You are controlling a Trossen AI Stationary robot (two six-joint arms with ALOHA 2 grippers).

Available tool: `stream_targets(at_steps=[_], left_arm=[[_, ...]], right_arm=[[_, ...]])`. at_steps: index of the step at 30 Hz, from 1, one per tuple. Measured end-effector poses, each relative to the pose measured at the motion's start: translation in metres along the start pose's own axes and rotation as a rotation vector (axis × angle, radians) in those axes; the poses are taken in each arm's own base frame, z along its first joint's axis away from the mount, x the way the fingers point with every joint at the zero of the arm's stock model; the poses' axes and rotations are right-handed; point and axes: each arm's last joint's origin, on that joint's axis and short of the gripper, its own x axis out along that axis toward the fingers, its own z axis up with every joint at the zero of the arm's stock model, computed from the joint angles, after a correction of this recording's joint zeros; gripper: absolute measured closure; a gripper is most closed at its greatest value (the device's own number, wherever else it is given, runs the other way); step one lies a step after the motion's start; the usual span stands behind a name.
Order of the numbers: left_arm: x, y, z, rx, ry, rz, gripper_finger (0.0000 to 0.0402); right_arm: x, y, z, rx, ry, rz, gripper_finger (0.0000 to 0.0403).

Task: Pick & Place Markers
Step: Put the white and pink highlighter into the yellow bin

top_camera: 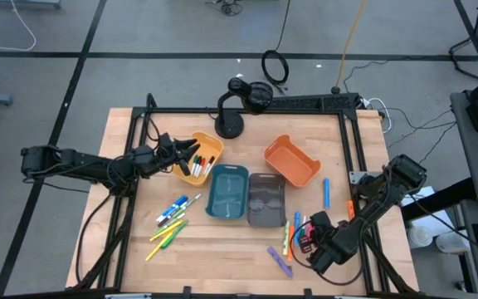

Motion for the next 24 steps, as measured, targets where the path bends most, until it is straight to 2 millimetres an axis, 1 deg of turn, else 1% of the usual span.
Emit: stream_targets(at_steps=[4, 10, 14, 19, 24], left_arm=[[0.0, 0.0, 0.0, 0.0, 0.0, 0.0, 0.0277], [0.0, 0.0, 0.0, 0.001, 0.0, 0.0, 0.0277], [0.0, 0.0, 0.0, 0.001, 0.0, 0.0, 0.0277], [0.0, 0.0, 0.0, 0.001, 0.0, 0.0, 0.0277], [0.0, 0.0, 0.0, 0.001, 0.0, 0.0, 0.0277]], right_arm=[[0.009, -0.004, 0.0, 0.003, 0.033, -0.019, 0.0338], [0.021, -0.007, -0.002, -0.022, 0.058, 0.018, 0.0307], [0.027, -0.012, -0.001, -0.044, 0.058, -0.001, 0.0302], [0.031, -0.016, -0.001, -0.048, 0.085, -0.034, 0.0324], [0.031, -0.017, -0.001, -0.051, 0.083, -0.041, 0.0368]])
